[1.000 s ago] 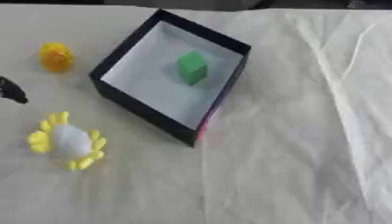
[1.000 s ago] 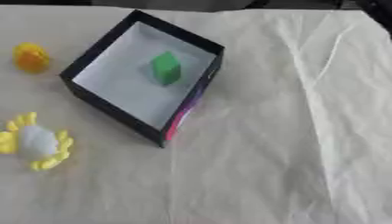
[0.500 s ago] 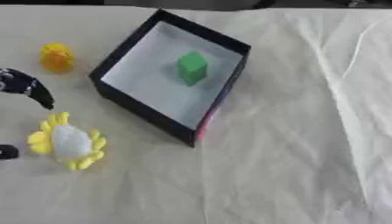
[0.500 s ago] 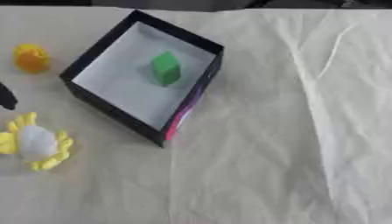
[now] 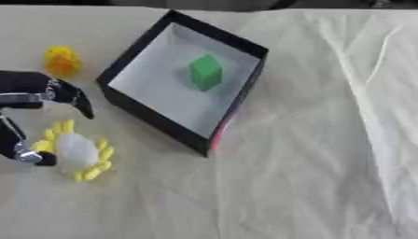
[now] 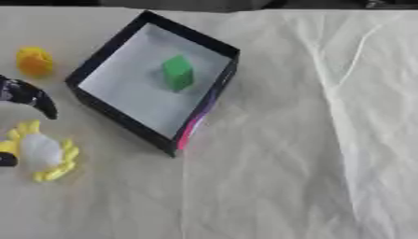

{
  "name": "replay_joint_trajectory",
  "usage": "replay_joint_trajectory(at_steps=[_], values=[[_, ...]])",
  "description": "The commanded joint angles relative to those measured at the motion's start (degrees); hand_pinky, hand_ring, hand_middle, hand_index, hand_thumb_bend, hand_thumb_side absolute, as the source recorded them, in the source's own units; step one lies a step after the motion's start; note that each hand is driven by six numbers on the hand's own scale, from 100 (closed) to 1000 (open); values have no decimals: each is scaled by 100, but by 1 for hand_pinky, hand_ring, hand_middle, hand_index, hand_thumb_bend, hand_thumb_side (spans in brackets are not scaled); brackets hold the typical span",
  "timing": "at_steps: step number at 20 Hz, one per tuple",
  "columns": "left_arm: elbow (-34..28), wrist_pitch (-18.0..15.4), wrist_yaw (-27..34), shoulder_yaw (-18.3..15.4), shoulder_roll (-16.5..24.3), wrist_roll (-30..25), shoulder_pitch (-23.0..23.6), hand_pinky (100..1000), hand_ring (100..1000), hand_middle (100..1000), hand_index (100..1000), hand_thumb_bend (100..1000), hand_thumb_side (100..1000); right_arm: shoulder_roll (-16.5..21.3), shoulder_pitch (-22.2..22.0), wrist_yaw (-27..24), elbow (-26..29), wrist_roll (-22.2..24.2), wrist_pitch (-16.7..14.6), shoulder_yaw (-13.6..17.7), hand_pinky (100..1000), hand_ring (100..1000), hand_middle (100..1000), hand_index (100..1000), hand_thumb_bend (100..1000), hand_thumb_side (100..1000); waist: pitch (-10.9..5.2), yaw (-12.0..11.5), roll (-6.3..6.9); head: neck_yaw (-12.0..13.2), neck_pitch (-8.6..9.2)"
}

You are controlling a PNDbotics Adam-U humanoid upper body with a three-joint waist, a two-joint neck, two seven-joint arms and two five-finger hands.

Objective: Pick up objects on the table and place them in the box.

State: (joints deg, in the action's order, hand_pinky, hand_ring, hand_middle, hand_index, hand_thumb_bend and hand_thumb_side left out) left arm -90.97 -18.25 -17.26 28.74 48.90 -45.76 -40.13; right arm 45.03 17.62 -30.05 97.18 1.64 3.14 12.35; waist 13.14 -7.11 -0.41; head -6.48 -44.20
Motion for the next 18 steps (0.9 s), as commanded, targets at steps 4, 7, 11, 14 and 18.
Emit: replay_joint_trajectory(at_steps=[4,7,11,14,18], values=[[160,-951,-703,147,-309,-379,-153,886,854,781,843,592,100,84,39,-52,21,34,31,93,1000,698,632,809,100,601,-177,11,74,43,8],[325,-1064,-922,274,-422,-468,-132,880,848,774,839,575,100,57,12,-42,0,14,45,123,1000,698,631,809,100,603,-169,16,75,72,8],[433,-1146,-1065,349,-428,-610,-87,848,811,706,796,514,100,49,-7,-35,-15,-19,58,142,1000,698,631,806,100,608,-162,20,80,83,8],[277,-1147,-1071,287,-349,-620,-51,816,768,636,733,446,100,53,-5,-48,-20,-37,67,144,1000,697,630,801,100,608,-164,14,83,78,8],[-218,-981,-871,47,-163,-615,9,750,687,550,604,346,100,61,-13,-53,-32,-54,78,149,1000,696,629,799,100,610,-170,-4,87,72,8]])
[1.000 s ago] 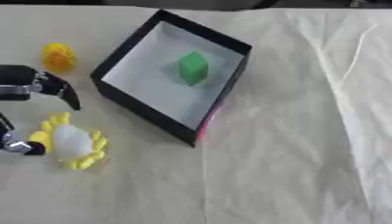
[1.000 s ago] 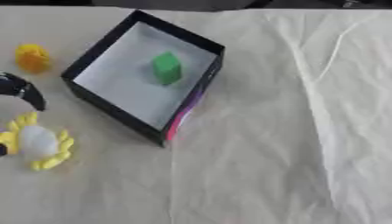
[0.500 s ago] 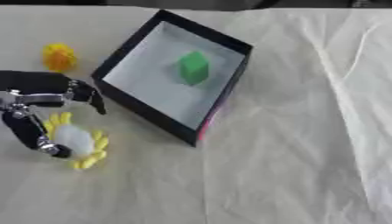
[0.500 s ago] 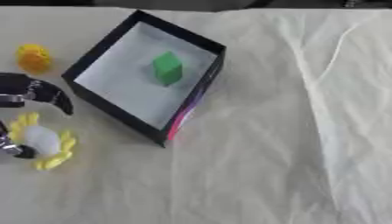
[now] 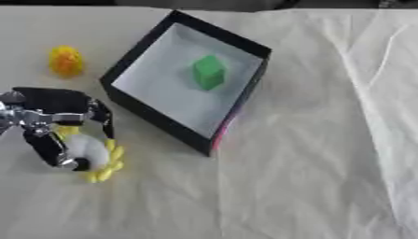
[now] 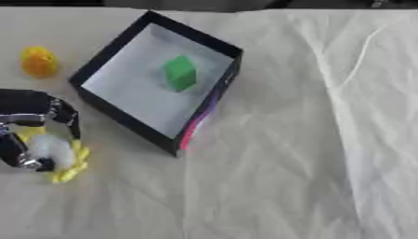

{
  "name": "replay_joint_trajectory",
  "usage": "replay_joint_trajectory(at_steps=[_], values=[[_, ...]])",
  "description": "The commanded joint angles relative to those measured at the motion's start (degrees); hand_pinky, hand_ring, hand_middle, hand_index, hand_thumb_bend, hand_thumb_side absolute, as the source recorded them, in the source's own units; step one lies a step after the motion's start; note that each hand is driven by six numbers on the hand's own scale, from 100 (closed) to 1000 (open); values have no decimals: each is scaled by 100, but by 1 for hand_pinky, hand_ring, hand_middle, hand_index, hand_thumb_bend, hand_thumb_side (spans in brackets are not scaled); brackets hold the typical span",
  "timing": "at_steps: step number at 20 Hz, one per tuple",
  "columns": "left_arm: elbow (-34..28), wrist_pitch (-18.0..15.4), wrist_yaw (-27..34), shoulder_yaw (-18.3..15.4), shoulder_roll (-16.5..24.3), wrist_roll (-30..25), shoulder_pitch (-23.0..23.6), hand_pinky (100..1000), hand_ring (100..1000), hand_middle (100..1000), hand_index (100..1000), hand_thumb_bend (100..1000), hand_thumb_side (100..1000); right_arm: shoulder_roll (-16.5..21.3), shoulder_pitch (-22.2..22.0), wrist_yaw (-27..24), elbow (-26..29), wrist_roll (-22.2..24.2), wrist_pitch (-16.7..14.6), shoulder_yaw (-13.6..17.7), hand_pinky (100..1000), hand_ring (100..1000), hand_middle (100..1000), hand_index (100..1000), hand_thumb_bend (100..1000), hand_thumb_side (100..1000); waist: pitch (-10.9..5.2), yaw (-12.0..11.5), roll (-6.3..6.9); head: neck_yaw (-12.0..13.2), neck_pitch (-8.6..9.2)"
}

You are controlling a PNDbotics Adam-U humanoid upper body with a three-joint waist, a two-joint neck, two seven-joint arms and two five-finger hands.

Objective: Pick up objects on the table and place them in the box.

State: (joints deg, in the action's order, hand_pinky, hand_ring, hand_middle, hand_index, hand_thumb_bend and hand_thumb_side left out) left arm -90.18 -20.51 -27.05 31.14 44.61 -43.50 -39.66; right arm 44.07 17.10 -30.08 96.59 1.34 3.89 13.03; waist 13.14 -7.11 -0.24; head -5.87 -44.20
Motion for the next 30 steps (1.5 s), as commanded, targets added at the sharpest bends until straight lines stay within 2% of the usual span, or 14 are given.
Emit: replay_joint_trajectory(at_steps=[1,6,8,10,11,12,13,14,15,17,20,24,27,30], values=[[-442,-698,207,-262,329,-836,-19,741,677,538,588,333,100,161,38,-52,25,-27,7,81,1000,696,629,799,100,609,-174,-9,73,10,8],[-1166,-367,633,-581,646,-707,4,708,618,488,531,388,100,188,41,-84,39,-35,5,81,1000,695,628,798,100,607,-192,-26,84,-1,8],[-1359,-257,664,-696,750,-624,14,715,625,504,547,399,100,196,38,-88,38,-36,4,84,1000,692,626,797,100,606,-194,-30,88,-5,8],[-1446,-198,657,-730,809,-694,48,787,745,684,785,433,100,193,31,-79,37,-28,3,84,1000,691,625,796,100,609,-191,-31,92,-4,8],[-1450,-199,633,-703,839,-771,71,843,808,742,854,499,100,187,29,-73,32,-26,6,84,1000,691,625,795,100,611,-187,-29,95,4,8],[-1421,-231,563,-651,864,-810,99,863,828,748,863,537,100,181,30,-68,28,-24,10,85,1000,691,624,795,100,611,-184,-26,99,14,8],[-1327,-254,447,-575,885,-829,146,872,837,749,868,596,187,175,32,-65,27,-24,13,87,1000,691,624,795,100,611,-179,-20,102,24,8],[-1239,-315,292,-513,889,-838,166,872,837,749,868,596,187,171,34,-63,28,-24,16,89,1000,691,624,795,100,611,-177,-15,103,31,8],[-1146,-391,143,-444,892,-843,199,886,853,750,875,706,347,171,33,-64,32,-24,15,92,1000,690,624,795,100,610,-174,-9,103,32,8],[-911,-539,-140,-316,858,-846,259,893,862,745,870,771,395,171,25,-66,37,-28,11,98,1000,690,623,794,100,611,-170,0,99,35,8],[-564,-663,-529,-243,730,-847,267,887,859,754,871,820,374,159,8,-55,30,-26,18,97,1000,689,622,793,100,614,-171,3,90,41,8],[-201,-685,-917,-241,478,-663,206,868,847,744,865,840,219,125,-30,-12,17,-6,28,106,1000,686,620,787,100,620,-166,-1,76,48,8],[-89,-689,-1160,-237,313,-282,168,860,839,739,866,795,125,98,-53,23,3,16,40,105,1000,684,618,786,100,629,-156,1,74,80,8],[40,-692,-1233,-176,176,-41,148,843,820,719,852,736,100,73,-58,47,-13,33,60,104,1000,682,617,785,100,632,-148,10,76,86,8]])
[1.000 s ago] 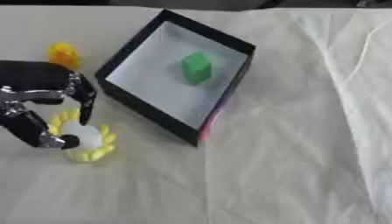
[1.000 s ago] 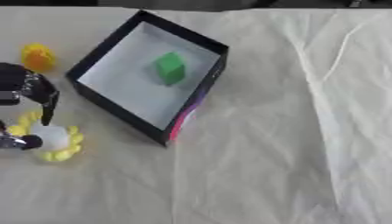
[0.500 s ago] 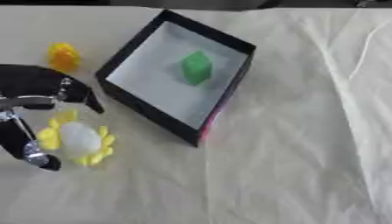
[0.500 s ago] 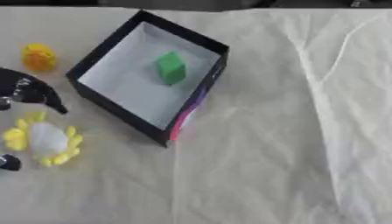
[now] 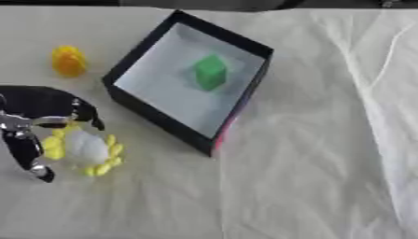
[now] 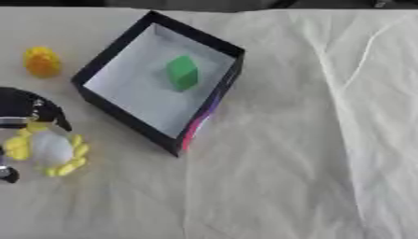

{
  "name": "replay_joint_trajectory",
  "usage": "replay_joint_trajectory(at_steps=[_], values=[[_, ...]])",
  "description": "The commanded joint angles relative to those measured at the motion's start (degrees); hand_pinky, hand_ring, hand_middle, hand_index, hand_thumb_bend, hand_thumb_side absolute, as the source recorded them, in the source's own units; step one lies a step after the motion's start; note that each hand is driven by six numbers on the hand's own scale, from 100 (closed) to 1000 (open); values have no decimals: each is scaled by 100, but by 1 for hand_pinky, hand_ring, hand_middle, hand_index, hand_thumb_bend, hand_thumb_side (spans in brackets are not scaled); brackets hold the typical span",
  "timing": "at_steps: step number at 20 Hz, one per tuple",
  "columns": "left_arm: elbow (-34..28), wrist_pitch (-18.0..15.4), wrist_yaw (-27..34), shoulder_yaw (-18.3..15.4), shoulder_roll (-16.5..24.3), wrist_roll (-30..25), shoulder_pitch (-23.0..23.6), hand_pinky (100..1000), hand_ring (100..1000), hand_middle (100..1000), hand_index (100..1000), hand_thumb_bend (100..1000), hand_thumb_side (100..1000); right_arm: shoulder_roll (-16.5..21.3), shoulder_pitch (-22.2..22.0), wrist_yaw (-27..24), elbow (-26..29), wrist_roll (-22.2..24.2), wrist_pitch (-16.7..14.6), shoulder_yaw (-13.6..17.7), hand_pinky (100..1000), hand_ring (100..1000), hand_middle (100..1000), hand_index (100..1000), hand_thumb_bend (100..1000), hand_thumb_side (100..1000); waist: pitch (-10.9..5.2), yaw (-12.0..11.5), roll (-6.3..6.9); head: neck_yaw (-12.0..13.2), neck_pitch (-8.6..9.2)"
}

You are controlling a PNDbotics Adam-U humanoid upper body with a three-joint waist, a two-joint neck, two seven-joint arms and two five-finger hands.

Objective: Pick up objects on the table and place them in the box.

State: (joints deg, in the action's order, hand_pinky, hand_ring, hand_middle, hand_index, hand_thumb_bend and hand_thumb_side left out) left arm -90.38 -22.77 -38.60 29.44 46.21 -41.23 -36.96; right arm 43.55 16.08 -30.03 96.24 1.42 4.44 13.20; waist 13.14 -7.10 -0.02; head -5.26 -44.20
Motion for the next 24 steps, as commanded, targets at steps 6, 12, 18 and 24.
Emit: replay_joint_trajectory(at_steps=[6,12,18,24], values=[[150,-350,258,44,-68,-152,-121,762,724,600,732,561,100,114,43,37,16,29,16,99,1000,682,617,786,100,633,-142,21,60,36,8],[-139,-112,557,-62,16,-52,-121,671,612,486,594,426,100,113,28,40,-5,51,21,96,1000,682,618,788,100,638,-151,-1,60,30,8],[-681,98,773,-312,272,403,-108,638,569,435,531,449,100,136,8,27,6,58,0,112,1000,682,618,789,100,631,-163,-9,60,19,8],[-1690,266,1399,-792,808,738,-352,635,571,443,531,570,100,198,2,-4,42,73,-26,115,1000,683,619,789,100,623,-183,-44,80,-32,8]])
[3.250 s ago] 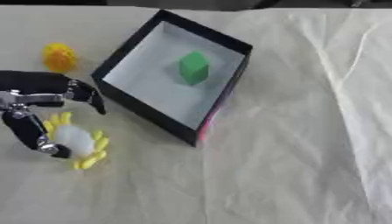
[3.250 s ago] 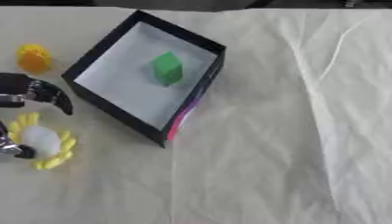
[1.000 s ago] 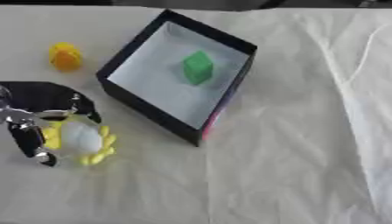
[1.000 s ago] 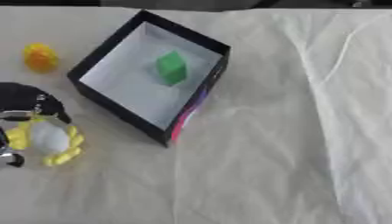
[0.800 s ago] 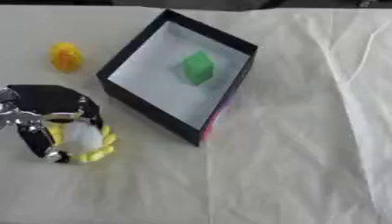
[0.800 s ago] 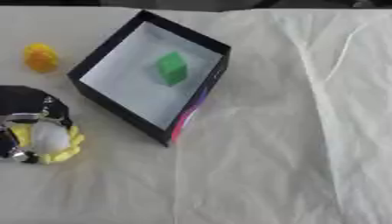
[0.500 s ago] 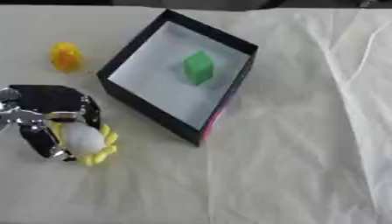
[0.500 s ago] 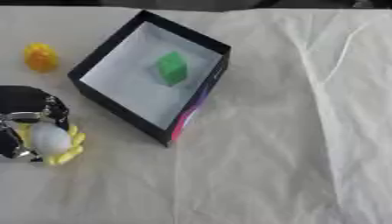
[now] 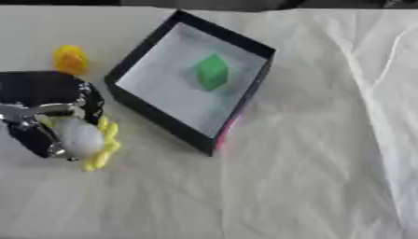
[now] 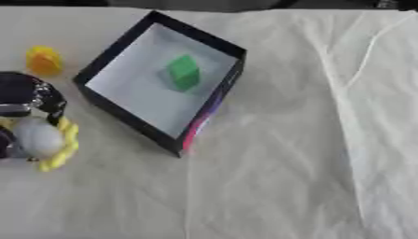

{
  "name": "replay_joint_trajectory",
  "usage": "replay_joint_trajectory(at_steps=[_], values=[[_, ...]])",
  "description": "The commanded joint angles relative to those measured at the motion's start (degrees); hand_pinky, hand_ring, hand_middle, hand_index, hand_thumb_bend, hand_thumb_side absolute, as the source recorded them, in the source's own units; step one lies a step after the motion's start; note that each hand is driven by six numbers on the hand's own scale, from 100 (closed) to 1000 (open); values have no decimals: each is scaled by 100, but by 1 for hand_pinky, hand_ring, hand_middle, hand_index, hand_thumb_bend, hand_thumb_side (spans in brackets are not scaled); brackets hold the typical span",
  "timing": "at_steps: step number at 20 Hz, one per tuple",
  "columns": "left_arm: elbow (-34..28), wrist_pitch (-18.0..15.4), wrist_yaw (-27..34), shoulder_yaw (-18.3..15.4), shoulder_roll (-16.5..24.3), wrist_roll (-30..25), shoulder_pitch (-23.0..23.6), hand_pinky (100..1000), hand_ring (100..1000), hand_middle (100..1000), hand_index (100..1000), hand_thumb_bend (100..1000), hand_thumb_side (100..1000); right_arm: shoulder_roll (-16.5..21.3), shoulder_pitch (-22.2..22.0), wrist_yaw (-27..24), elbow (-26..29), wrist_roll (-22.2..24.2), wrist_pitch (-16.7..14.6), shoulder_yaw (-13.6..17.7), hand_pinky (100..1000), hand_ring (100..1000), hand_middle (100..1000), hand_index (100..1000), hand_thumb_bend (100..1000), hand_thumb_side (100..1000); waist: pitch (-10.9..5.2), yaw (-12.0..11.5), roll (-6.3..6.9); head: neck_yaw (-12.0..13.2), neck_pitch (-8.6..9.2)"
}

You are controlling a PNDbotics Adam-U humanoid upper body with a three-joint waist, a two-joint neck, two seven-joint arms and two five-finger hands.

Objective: Pick up objects on the table and place them in the box.

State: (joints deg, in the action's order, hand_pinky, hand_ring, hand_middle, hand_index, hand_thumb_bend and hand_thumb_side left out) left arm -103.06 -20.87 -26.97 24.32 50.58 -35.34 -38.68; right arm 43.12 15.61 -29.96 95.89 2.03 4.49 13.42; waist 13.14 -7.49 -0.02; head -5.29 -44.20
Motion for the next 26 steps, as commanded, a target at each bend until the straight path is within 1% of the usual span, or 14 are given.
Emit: replay_joint_trajectory(at_steps=[1,4,7,10,11,12,15,16,17,18,20,21,23,26], values=[[-552,126,306,-347,423,213,-249,633,569,441,530,586,100,248,47,-13,77,13,-32,90,1000,683,620,789,100,623,-186,-11,84,-32,8],[-776,252,436,-472,492,351,-444,627,567,444,532,613,100,264,41,-5,75,20,-30,81,1000,683,620,789,100,623,-192,-18,95,-61,8],[-584,346,525,-522,304,471,-806,630,569,444,531,606,100,279,36,-9,70,13,-31,86,1000,683,620,789,100,620,-207,-33,104,-128,8],[311,309,546,-492,-260,502,-1450,630,565,445,531,553,100,284,66,-46,74,25,-29,71,1000,683,620,789,100,616,-239,-36,102,-162,8],[656,253,530,-477,-455,501,-1648,631,565,446,531,549,100,284,74,-56,78,33,-28,64,1000,683,620,789,100,616,-245,-36,99,-169,8],[985,191,527,-463,-673,500,-1843,636,566,448,532,508,100,284,91,-66,84,39,-25,54,1000,683,620,788,100,614,-245,-23,95,-164,8],[1829,-46,429,-437,-1273,491,-2318,630,562,447,530,505,100,277,129,-89,104,45,-16,36,1000,682,620,788,100,615,-233,-1,85,-147,8],[2070,-115,341,-434,-1478,496,-2438,628,561,447,531,486,100,268,147,-97,109,51,-10,26,1000,682,620,788,100,616,-224,17,77,-136,8],[2336,-179,214,-435,-1702,503,-2556,628,561,447,531,486,100,256,170,-106,114,60,-1,13,1000,682,620,788,100,616,-217,34,68,-126,8],[2594,-247,43,-450,-1921,528,-2658,629,563,449,534,509,100,242,195,-115,120,73,6,-2,1000,682,620,788,100,616,-211,55,56,-114,8],[3071,-390,-411,-515,-2322,633,-2830,630,566,451,536,540,100,217,242,-130,134,100,17,-33,1000,682,620,788,100,615,-202,99,30,-101,8],[3306,-472,-669,-567,-2512,720,-2906,630,565,451,536,540,100,206,266,-136,140,113,22,-49,1000,682,620,788,100,615,-197,125,19,-91,8],[3807,-591,-1165,-731,-2891,945,-3044,630,563,450,535,524,100,179,324,-155,154,134,27,-70,1000,682,620,788,100,613,-177,190,-4,-46,8],[4512,-752,-1975,-951,-3320,1320,-3211,634,571,456,543,572,100,141,407,-188,168,165,44,-100,1000,683,620,788,100,613,-147,275,-29,29,8]])
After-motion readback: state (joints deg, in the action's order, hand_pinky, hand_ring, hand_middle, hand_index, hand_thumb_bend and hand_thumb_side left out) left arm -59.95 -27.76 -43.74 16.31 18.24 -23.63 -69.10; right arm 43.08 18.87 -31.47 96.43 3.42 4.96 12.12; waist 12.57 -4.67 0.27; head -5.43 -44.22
